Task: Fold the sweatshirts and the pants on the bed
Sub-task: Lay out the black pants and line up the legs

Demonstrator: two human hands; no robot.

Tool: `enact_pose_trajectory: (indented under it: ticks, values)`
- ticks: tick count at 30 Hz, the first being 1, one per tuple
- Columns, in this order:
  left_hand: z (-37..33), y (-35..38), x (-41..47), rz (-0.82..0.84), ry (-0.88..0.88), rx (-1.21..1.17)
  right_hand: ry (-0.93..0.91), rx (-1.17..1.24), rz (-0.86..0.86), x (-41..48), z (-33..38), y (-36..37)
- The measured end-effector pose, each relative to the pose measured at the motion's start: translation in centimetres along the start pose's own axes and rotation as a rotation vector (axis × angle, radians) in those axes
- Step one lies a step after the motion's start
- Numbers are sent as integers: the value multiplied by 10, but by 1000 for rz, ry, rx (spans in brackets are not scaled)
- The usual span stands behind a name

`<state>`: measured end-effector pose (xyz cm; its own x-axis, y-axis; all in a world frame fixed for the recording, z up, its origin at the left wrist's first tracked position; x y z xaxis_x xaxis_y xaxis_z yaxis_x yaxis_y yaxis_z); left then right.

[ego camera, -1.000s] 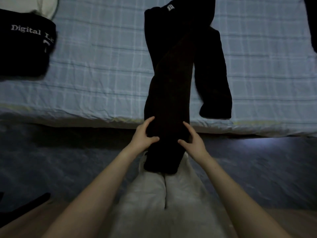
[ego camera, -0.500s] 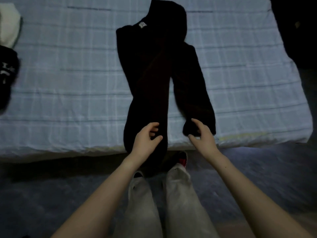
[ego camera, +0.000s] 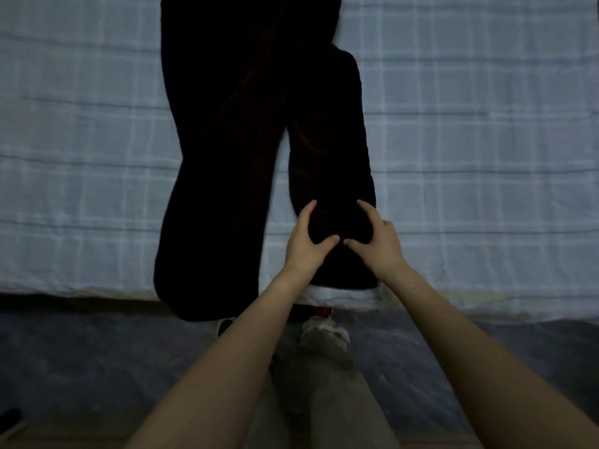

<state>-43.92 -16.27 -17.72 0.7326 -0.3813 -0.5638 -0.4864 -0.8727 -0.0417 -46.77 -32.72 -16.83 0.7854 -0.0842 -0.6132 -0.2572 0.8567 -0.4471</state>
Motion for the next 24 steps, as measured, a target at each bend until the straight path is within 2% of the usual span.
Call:
enact_pose_trajectory:
  ticks: [4, 7, 11, 14, 15, 16, 18, 21, 24]
  values:
    - [-16, 3, -31, -54, 63, -220, -100, 290, -17, -31, 12, -27]
    - [-25, 14, -66, -61, 134, -239, -167, 331, -12, -72, 12, -44]
    - [5, 61, -98, 31, 32, -138, -45, 169, 8, -115, -33, -36]
    - [40, 88, -104, 196, -48, 30, 104, 37, 126, -124, -75, -15]
    - [47, 86, -100, 205, -60, 68, 119, -45, 150, -120, -81, -13]
    - [52, 77, -93, 179, -69, 93, 111, -145, 125, -113, -84, -16]
    - [48, 51, -67, 65, -51, 172, 51, -247, -30, -89, -77, -36]
    - [22, 22, -14, -22, 37, 225, -36, -113, -179, -39, -58, -62]
    - [-3, 16, 34, -35, 86, 244, -68, 63, -175, 7, -44, -63]
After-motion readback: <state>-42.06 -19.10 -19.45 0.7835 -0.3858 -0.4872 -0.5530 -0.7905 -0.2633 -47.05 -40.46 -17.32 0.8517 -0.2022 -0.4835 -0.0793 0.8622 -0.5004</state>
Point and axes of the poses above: each hand's wrist, its own x-axis towards the middle knuckle, its own y-axis out of the palm, z = x × y, the point moved 9 cm from there along x, towards the middle knuckle, and after that the axes turned 12 degrees about z, right-handed, at the moved point
